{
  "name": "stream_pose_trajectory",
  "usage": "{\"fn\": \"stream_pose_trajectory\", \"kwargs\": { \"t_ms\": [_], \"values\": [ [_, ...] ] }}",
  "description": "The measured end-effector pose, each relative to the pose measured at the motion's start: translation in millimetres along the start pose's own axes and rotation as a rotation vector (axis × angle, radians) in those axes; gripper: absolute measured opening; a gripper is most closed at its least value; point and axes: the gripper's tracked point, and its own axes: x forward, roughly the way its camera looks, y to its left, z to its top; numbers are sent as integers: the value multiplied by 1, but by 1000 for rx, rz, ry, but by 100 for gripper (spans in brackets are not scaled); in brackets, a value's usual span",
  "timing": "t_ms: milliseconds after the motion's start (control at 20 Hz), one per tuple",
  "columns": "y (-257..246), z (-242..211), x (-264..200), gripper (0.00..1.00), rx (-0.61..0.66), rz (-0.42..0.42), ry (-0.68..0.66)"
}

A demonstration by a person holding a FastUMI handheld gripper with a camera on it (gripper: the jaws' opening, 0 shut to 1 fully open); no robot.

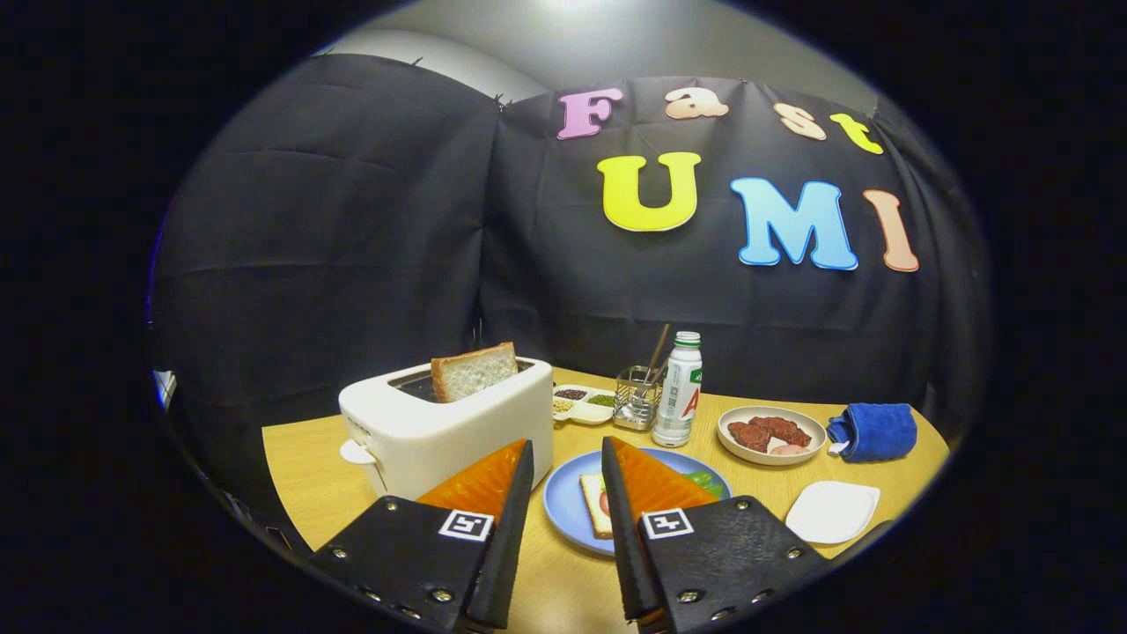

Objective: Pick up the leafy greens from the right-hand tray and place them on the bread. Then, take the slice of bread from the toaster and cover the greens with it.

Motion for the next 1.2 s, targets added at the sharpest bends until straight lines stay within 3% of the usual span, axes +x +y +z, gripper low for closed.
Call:
{"fn": "stream_pose_trajectory", "kwargs": {
  "t_ms": [650,850,1050,1200],
  "values": [
    [101,44,30,47,10,81,-33],
    [111,51,48,47,-31,46,-40],
    [103,47,71,47,-54,-53,-9],
    [104,38,88,47,-63,-46,23]
  ]
}}
